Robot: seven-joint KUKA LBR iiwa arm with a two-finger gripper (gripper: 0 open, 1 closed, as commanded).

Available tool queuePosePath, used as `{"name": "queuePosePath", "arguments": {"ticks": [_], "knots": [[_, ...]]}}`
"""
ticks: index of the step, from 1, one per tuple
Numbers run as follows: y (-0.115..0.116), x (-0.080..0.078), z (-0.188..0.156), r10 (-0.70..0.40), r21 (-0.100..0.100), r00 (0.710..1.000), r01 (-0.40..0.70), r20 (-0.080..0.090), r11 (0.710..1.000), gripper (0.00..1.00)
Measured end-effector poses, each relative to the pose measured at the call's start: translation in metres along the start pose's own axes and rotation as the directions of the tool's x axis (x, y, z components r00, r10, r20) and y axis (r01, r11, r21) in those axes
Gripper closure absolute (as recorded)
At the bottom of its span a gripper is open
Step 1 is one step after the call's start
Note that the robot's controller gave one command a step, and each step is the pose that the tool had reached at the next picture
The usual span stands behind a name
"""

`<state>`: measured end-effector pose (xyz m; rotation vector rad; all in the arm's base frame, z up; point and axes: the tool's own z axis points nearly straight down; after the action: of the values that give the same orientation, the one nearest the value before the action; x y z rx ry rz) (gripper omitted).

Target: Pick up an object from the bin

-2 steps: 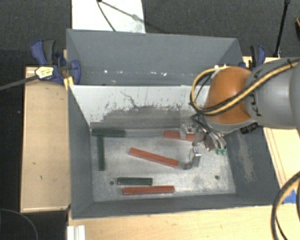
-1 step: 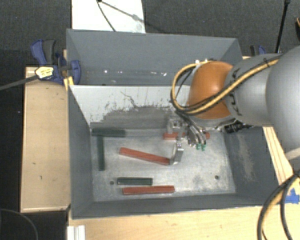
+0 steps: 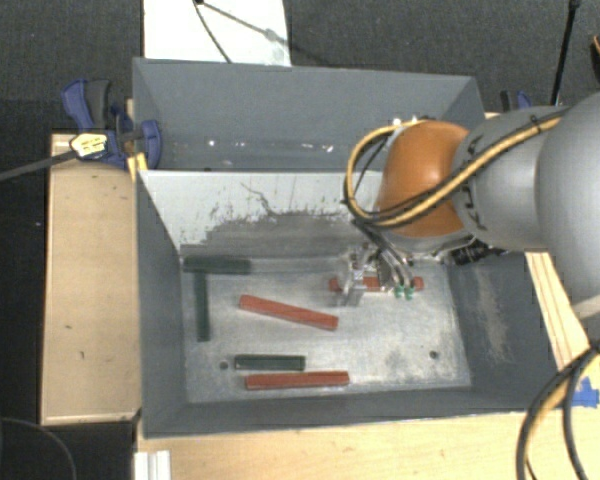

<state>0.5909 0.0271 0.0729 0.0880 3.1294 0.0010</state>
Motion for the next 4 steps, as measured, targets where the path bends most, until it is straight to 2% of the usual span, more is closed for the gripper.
{"name": "queuePosePath", "arguments": {"ticks": [1,2,3,4], "knots": [[0.002,-0.005,-0.075,0.015,-0.001,1.0,-0.015,0.0,1.0,1.0],[0.002,-0.003,-0.071,0.012,0.001,1.0,-0.012,-0.008,1.0,0.0],[-0.073,0.0,0.004,-0.138,0.001,0.99,0.138,-0.014,0.99,0.0],[-0.071,-0.001,0.002,-0.142,-0.001,0.99,0.142,-0.011,0.99,1.0]]}}
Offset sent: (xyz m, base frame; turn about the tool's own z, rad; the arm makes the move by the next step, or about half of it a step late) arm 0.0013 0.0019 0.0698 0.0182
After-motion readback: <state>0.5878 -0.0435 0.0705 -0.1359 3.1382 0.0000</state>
